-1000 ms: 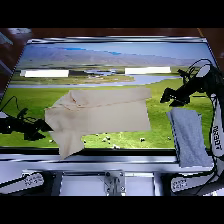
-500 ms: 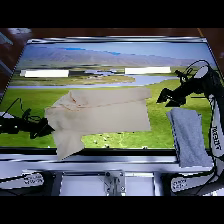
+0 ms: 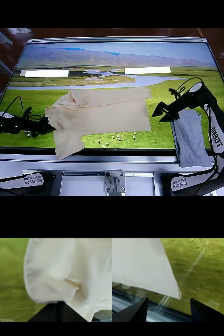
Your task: Fold the shirts.
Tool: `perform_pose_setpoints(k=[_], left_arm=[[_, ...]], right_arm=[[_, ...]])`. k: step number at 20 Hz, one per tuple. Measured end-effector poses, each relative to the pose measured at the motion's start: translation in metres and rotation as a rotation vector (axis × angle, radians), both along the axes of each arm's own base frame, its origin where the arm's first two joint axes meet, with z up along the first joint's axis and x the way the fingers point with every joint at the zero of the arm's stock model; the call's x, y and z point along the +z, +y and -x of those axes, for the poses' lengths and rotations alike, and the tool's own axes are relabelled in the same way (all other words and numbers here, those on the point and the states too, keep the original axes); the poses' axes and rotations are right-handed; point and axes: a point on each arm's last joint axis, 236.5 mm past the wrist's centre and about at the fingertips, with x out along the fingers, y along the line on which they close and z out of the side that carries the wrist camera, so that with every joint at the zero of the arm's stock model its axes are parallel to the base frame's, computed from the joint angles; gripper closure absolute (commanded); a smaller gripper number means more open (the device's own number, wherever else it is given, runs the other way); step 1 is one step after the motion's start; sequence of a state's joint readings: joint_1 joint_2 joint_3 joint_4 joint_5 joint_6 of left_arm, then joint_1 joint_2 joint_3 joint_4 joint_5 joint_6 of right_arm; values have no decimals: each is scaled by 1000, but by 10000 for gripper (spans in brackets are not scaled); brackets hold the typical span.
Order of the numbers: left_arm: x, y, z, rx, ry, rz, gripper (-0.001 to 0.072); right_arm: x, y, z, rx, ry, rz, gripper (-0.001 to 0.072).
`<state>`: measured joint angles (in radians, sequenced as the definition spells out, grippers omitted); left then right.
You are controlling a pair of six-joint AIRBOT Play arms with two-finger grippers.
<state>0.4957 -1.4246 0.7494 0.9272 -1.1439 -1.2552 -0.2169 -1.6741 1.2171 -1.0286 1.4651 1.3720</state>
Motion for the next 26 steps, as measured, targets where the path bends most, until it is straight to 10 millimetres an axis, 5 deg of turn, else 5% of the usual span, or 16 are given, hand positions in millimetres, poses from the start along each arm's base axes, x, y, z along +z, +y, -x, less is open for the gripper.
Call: perform_pose_setpoints(k=[10, 12, 13, 16, 18, 21, 24, 26], left_arm=[[8, -5, 3, -34, -14, 16, 670], [12, -4, 0, -38, -29, 13, 671], [16, -3, -3, -42, -39, 11, 671], [40, 5, -19, -57, -116, -25, 672], [74, 14, -39, -59, -222, -78, 672], [176, 25, -77, -44, -512, -201, 672], [340, 27, -90, 17, -939, -396, 672], [462, 19, -62, 85, -1250, -537, 672]], right_arm=[[-38, 63, 29, 35, 108, -51, 76], [-43, 73, 29, 56, 97, -38, 557], [-47, 75, 26, 63, 78, -24, 654], [-31, 83, 13, 77, 15, -35, 655], [0, 86, -7, 106, -88, -44, 655], [88, 89, -54, 169, -393, -41, 655], [233, 87, -92, 210, -840, 13, 656], [355, 80, -91, 183, -1178, 82, 656]])
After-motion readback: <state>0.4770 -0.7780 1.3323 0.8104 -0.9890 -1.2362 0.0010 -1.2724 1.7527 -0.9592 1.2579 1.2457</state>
